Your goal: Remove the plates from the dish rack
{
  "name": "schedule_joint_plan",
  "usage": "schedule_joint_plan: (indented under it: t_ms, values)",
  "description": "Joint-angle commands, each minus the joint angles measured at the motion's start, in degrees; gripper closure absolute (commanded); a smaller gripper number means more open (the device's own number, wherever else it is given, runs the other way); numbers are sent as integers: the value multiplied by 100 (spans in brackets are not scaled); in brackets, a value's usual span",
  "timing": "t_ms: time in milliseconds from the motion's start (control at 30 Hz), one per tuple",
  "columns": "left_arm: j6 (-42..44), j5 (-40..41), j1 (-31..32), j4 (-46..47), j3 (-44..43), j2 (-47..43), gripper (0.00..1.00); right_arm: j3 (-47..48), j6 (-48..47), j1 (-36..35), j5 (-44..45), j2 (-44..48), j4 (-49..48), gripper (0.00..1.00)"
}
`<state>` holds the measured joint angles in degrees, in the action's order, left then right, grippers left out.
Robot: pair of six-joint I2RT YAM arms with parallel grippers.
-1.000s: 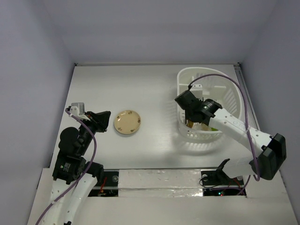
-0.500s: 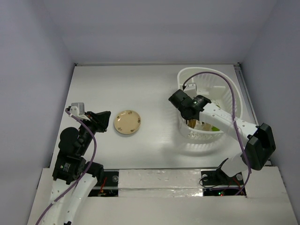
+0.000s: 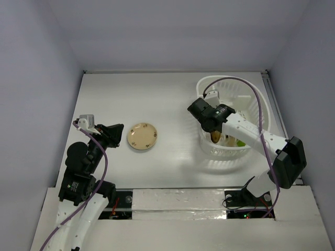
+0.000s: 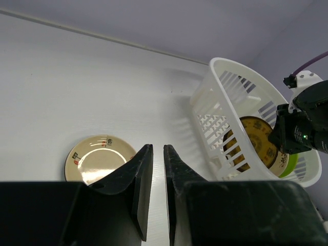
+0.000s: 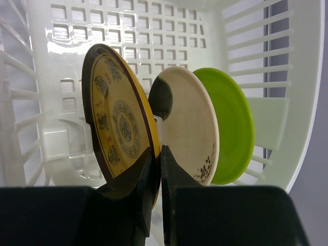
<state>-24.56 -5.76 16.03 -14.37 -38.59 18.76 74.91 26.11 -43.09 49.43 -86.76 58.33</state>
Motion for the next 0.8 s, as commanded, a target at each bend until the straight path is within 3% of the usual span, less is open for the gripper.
schedule_joint_plan:
  t_ms: [0,200,633,767]
  values:
    - [-32,-39,-30,277,-8,-57,88,322,43,-24,295,-138,21,100]
    - [-23,-31,-30,268,-8,-31,88,647,386,-77,690,-227,390,100]
    - [-40,-48,-30,277,-8,-31,88,1946,869,-77,1570,704,1348,100]
    - [-40,-39,-30,277,-8,-22,87,2168,414,-234,1097,818,595,100]
